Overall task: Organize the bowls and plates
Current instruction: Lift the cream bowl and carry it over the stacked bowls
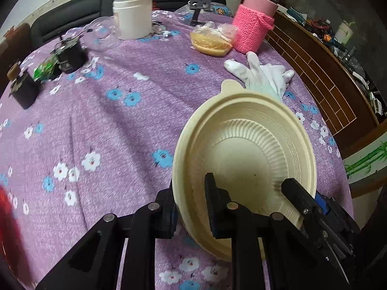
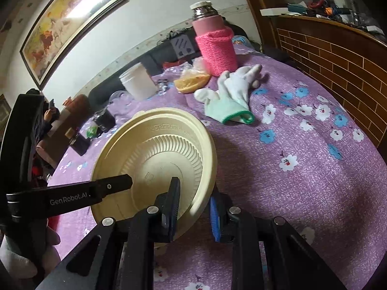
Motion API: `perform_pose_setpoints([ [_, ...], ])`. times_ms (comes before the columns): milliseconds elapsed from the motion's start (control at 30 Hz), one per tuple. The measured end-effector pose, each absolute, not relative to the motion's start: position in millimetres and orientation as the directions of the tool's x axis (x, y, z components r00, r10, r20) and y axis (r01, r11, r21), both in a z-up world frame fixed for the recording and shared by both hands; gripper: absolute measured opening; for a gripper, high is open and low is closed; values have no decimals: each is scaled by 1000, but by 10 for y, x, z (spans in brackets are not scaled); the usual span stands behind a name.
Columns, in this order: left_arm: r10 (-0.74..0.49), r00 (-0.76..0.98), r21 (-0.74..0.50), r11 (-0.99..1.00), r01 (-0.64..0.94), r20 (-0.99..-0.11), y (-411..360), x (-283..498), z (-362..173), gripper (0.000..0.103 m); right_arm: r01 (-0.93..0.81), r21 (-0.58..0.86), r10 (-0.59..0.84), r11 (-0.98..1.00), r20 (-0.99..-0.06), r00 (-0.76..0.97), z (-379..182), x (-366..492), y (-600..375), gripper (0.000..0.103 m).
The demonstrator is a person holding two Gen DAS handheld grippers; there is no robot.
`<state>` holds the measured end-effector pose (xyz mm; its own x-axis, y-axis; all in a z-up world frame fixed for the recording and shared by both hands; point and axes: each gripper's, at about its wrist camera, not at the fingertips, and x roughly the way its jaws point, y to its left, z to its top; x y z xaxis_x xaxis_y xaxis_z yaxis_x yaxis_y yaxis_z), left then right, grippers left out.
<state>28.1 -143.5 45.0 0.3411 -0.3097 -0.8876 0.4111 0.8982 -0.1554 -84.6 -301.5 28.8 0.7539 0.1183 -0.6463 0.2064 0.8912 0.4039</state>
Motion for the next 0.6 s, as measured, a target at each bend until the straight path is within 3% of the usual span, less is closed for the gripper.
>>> perform_pose_setpoints([
  [600,-278,458,-103,923,371,-844,-744,-294,737,19,82,420,230,904,-638,735,461,-977,-2447,23],
])
